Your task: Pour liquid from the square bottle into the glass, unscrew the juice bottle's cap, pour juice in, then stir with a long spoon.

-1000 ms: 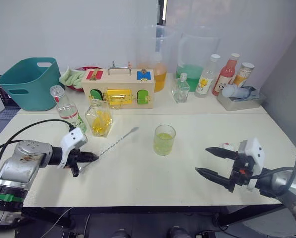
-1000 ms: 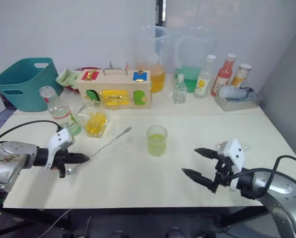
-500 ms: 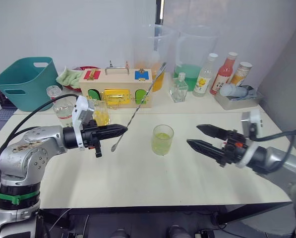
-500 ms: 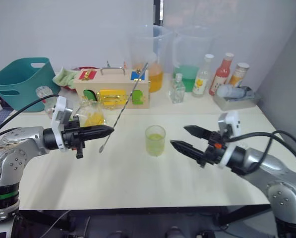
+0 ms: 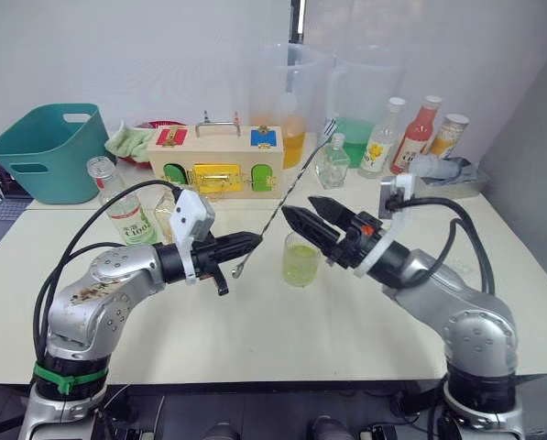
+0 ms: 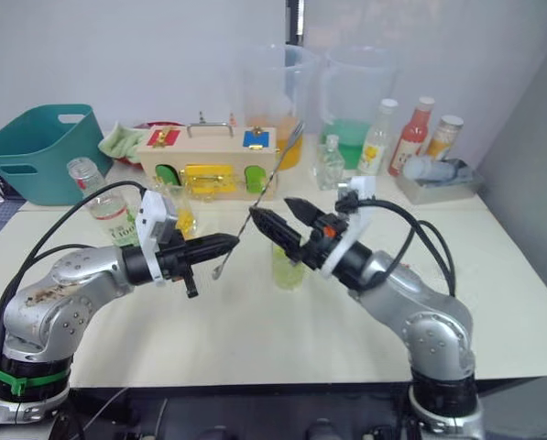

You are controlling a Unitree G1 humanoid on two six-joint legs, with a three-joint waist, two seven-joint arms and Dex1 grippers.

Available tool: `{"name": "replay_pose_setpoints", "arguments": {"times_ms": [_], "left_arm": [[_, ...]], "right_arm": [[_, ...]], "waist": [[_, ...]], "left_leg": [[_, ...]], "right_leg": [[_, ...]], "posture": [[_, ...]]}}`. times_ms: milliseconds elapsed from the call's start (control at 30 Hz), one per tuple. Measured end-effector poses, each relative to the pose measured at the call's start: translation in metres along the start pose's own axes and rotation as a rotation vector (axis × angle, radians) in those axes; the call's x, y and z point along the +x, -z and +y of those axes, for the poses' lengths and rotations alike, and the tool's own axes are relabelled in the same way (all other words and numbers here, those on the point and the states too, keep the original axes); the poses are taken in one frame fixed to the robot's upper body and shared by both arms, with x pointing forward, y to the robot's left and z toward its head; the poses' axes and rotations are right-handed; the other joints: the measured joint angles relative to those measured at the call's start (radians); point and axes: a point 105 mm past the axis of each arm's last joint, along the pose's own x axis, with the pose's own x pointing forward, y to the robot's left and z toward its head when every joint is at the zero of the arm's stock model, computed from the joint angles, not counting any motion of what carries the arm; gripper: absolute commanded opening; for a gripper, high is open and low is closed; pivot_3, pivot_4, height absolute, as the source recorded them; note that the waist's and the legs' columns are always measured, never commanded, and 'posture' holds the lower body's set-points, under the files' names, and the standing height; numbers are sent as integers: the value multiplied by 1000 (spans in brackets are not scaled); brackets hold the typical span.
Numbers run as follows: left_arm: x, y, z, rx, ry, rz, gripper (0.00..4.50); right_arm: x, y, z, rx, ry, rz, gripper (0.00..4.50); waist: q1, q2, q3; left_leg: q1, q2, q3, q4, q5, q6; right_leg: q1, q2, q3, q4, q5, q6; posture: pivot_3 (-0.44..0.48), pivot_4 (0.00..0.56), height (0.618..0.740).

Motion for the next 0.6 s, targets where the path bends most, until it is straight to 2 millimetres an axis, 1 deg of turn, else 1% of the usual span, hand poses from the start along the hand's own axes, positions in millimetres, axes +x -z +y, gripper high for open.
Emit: {"name": "replay_pose_setpoints", "arguments": {"times_ms": [200,333,433,600], "left_arm": [[2,1,-2,15,-1,4,52],[4,0,-6,33,4,8,0],[5,0,-9,39,12,8,0],[4,8,-12,35,21,22,0]], "right_arm": [[8,0,-8,70,62,-10,4500],[14,-1,-11,93,89,-8,3355],[16,1,-10,110,97,-8,2294],[19,3,-11,146,114,-15,579]], "waist": [[-3,0,0],[-10,0,0],[-13,0,0],[-21,0,0]], "left_leg": [[-2,0,0,0,0,0],[-2,0,0,0,0,0],[-2,0,-1,0,0,0],[-2,0,-1,0,0,0]], "right_leg": [[-2,0,0,1,0,0],[-2,0,0,1,0,0],[-2,0,0,1,0,0],[-2,1,0,1,0,0]], "posture": [[0,150,740],[0,150,740],[0,150,740],[0,150,740]]}}
